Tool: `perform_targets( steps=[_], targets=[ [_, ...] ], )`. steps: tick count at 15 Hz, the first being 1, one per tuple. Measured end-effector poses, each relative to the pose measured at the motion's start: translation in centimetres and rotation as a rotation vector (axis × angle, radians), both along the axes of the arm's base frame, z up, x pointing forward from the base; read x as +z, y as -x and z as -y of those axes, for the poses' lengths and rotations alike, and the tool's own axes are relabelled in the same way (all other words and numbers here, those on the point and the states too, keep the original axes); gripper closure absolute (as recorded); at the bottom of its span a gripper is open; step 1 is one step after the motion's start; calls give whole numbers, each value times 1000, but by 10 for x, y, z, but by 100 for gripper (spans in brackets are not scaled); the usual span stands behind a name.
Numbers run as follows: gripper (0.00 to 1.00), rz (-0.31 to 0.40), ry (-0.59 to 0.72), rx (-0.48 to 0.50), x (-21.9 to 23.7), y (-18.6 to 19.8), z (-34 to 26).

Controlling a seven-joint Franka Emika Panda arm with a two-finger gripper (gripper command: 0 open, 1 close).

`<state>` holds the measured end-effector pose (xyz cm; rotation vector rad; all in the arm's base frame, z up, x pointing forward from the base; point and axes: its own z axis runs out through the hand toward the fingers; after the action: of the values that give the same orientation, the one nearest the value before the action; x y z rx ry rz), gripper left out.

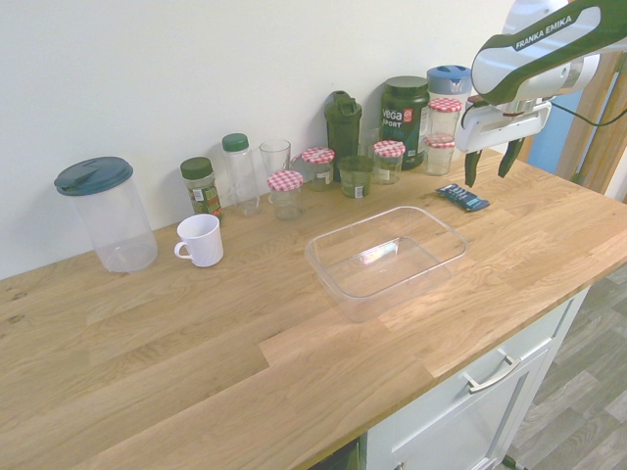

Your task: Put the protein bar into the container

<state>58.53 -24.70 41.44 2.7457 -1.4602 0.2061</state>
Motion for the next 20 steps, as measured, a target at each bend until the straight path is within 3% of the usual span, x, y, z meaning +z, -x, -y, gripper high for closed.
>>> perform_targets(
  steps=[10,19,20],
  targets=[
    [0,-53,-1,11,-49,-26,13],
    [0,-69,-19,-1,-60,-29,16],
    [100,-71,-20,-1,-62,-29,17]
  ],
)
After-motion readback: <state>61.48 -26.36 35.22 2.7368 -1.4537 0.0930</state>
